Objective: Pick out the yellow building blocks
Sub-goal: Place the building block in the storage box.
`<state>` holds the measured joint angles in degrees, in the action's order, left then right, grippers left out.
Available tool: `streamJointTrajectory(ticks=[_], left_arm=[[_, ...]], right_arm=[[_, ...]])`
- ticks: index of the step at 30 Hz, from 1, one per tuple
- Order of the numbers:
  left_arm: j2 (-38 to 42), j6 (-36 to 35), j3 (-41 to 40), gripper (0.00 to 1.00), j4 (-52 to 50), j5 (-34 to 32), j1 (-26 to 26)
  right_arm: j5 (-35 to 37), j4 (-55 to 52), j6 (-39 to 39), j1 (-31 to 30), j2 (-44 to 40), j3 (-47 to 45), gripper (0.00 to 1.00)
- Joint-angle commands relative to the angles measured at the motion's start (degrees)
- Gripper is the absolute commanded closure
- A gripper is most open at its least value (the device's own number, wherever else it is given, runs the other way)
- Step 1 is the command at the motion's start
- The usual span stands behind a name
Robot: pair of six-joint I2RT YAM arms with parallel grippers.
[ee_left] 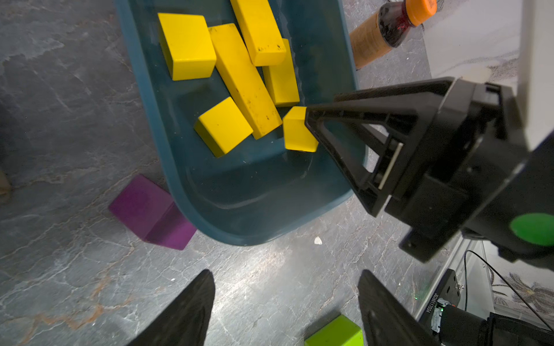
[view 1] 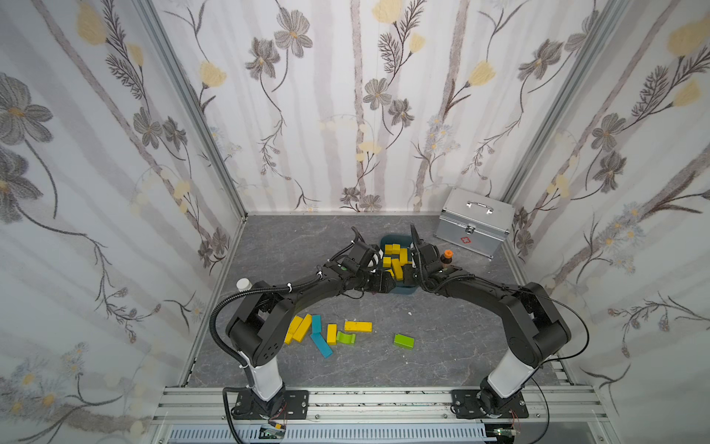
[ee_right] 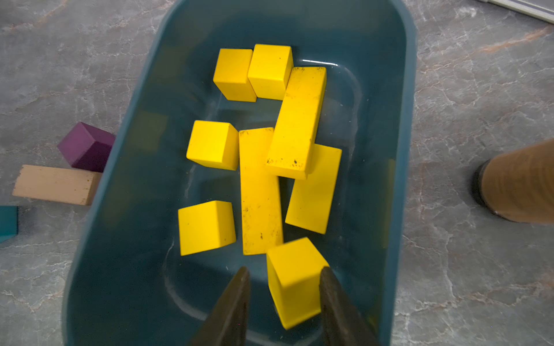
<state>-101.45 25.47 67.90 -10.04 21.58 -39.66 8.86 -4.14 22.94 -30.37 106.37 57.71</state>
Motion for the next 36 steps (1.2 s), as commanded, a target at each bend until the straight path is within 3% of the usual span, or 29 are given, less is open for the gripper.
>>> streamJointTrajectory(ticks=[1, 36], left_arm=[[0.2, -0.2, -0.1, 0.23, 1.5, -0.5, -0.1], [2.5, -1.8, -1.1, 0.24, 1.5, -2.6, -0.1]], right_arm=[[0.4, 2.1, 0.8, -0.1, -0.8, -0.4, 0.58], [1.7, 7.9, 0.4, -3.8, -7.1, -4.5, 0.59]])
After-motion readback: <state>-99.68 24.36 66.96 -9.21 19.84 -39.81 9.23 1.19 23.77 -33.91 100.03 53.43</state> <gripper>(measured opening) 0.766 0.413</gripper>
